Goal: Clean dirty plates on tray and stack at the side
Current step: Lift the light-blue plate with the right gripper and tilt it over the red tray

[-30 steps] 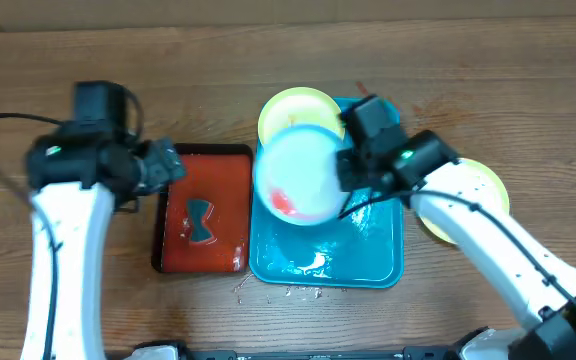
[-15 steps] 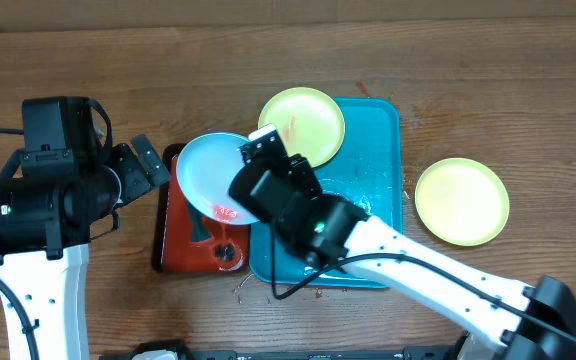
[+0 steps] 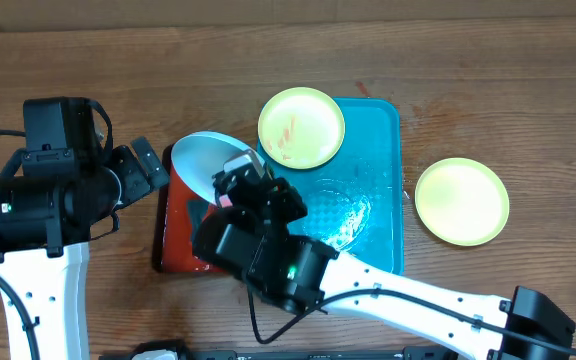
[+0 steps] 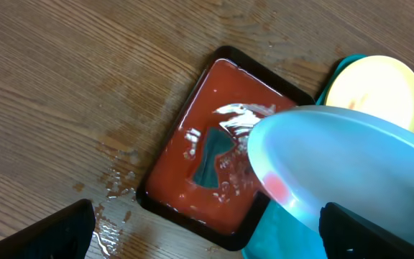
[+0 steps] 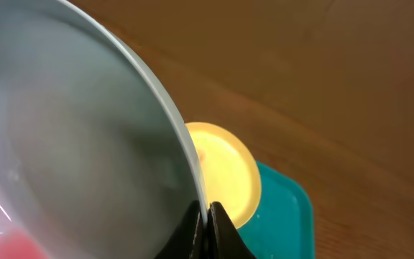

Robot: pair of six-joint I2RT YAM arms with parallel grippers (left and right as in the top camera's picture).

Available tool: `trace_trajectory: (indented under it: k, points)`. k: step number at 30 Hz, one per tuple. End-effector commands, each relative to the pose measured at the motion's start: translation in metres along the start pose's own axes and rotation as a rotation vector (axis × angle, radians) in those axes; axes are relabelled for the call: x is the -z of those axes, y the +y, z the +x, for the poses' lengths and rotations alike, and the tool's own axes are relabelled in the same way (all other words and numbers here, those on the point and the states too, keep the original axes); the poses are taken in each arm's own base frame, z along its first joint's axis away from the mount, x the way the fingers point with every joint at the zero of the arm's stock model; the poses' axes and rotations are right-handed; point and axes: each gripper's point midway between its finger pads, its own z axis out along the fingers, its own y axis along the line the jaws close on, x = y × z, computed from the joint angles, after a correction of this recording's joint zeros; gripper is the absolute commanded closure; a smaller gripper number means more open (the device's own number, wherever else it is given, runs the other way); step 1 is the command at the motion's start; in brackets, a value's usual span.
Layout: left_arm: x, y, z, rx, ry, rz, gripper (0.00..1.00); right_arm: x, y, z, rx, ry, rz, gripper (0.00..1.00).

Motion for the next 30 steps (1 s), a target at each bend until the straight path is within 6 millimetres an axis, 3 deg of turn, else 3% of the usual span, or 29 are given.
trace_trajectory:
  k: [1, 15, 30]
  points:
    - [0.003, 0.001, -0.006, -0.010, -0.021, -0.013, 0.00, 0.014, -0.016, -0.019, -0.029, -0.074, 0.102, 0.96]
    - [0.003, 0.001, -0.006, -0.010, -0.021, -0.013, 0.00, 0.035, -0.012, -0.033, 0.075, -0.143, 0.148, 0.96]
    - [0.003, 0.001, -0.006, -0.010, -0.021, -0.013, 0.00, 0.037, -0.012, -0.035, 0.068, -0.151, 0.151, 0.96]
